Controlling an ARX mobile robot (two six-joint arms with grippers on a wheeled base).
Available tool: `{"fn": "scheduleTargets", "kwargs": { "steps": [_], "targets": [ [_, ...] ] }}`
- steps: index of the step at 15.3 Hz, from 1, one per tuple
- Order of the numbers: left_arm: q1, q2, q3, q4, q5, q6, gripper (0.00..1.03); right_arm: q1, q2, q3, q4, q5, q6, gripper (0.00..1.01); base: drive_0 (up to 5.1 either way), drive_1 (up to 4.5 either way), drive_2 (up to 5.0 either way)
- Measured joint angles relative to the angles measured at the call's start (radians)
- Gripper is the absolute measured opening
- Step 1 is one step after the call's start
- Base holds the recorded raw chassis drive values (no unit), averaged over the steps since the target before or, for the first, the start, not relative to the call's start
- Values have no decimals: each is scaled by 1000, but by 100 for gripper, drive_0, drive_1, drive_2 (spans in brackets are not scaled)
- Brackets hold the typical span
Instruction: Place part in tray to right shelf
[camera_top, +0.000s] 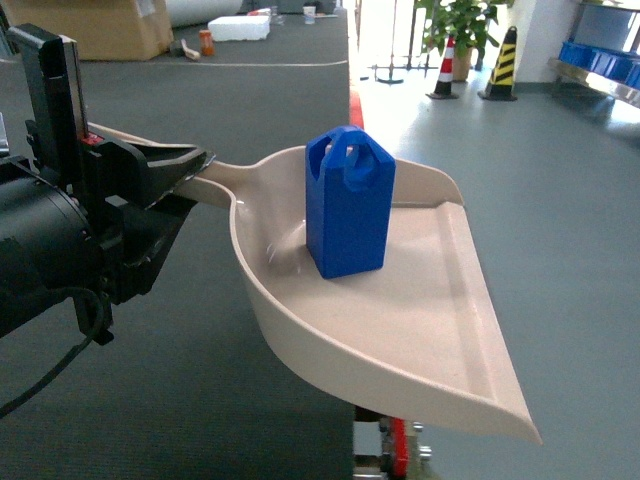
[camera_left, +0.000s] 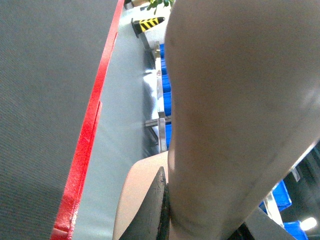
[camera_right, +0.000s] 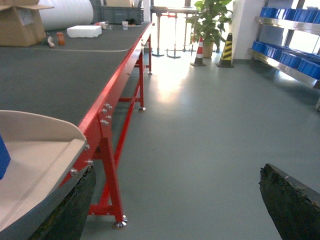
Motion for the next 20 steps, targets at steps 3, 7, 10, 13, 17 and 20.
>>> {"fn": "scheduleTargets", "kwargs": {
  "steps": [3,7,10,13,17,20],
  "targets": [
    [0,0,0,0,1,0,17,0,0,0,1,0,0,98,504,-242,-242],
    [0,0,0,-3,2,0,17,0,0,0,3,0,0,98,507,-238,-238],
    [0,0,0,-5,1,0,17,0,0,0,1,0,0,98,508,-238,-238],
    [-4,1,1,-9,7,0,17,0,2,0,1,2,0,98,532,-213,-213],
    [0,-3,0,0,3,-1,17,0,-5,0,5,-2,0,98,524,-221,-221],
    [0,0,0,3,2,-2,17,0,-6,-1,4,-3,0,98,517,-228,-228]
  ]
}}
